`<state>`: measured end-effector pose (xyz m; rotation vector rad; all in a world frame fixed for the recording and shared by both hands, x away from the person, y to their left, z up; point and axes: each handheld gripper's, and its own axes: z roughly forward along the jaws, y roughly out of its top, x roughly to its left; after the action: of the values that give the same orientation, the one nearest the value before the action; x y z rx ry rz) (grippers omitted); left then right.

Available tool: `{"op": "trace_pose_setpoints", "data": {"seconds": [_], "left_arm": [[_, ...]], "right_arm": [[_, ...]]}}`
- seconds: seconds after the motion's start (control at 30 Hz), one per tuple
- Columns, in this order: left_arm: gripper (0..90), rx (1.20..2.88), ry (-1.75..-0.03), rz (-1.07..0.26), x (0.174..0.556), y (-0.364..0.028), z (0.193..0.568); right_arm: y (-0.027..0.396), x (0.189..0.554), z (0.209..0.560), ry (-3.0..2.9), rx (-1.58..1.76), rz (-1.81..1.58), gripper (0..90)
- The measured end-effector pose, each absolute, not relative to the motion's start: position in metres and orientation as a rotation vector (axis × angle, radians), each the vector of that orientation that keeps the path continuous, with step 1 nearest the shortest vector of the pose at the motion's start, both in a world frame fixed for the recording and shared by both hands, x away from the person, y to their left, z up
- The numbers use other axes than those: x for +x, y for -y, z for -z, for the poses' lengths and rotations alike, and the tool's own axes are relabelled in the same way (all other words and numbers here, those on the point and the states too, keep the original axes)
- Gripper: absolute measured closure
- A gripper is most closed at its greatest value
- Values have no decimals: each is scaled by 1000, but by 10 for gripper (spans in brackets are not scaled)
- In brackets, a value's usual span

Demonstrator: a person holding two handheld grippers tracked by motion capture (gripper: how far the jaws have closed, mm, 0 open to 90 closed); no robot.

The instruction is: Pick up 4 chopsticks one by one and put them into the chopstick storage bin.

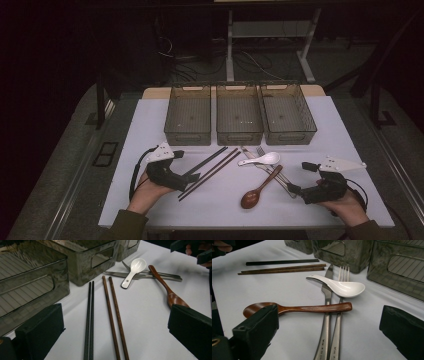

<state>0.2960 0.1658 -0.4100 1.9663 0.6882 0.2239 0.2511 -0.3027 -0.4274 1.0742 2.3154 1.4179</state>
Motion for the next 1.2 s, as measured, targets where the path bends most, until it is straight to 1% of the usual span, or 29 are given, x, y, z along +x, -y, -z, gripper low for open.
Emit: {"op": "trace_pose_setpoints", "data": {"seconds": [0.37, 0.73, 0.83, 0.9, 1.03, 1.1, 1.17, 1.2], "left_arm": [[0, 1976, -690, -231, 307, -161, 410], [73, 1977, -703, -234, 311, -156, 411], [135, 1980, -710, -238, 313, -156, 411], [150, 1980, -718, -243, 314, -156, 412], [219, 2011, -733, -251, 318, -156, 416], [284, 2026, -734, -232, 321, -156, 419], [313, 2028, -738, -230, 321, -155, 419], [343, 2029, -739, -228, 322, -155, 420]], "right_arm": [[302, 253, 427, -2312, 1064, -1431, 21], [302, 252, 428, -2309, 1075, -1442, 21], [303, 252, 427, -2303, 1085, -1444, 21], [303, 252, 427, -2303, 1086, -1442, 21], [302, 252, 428, -2306, 1083, -1436, 21], [302, 252, 428, -2305, 1080, -1435, 21], [302, 253, 428, -2304, 1083, -1435, 21], [302, 253, 428, -2305, 1084, -1433, 21]]}}
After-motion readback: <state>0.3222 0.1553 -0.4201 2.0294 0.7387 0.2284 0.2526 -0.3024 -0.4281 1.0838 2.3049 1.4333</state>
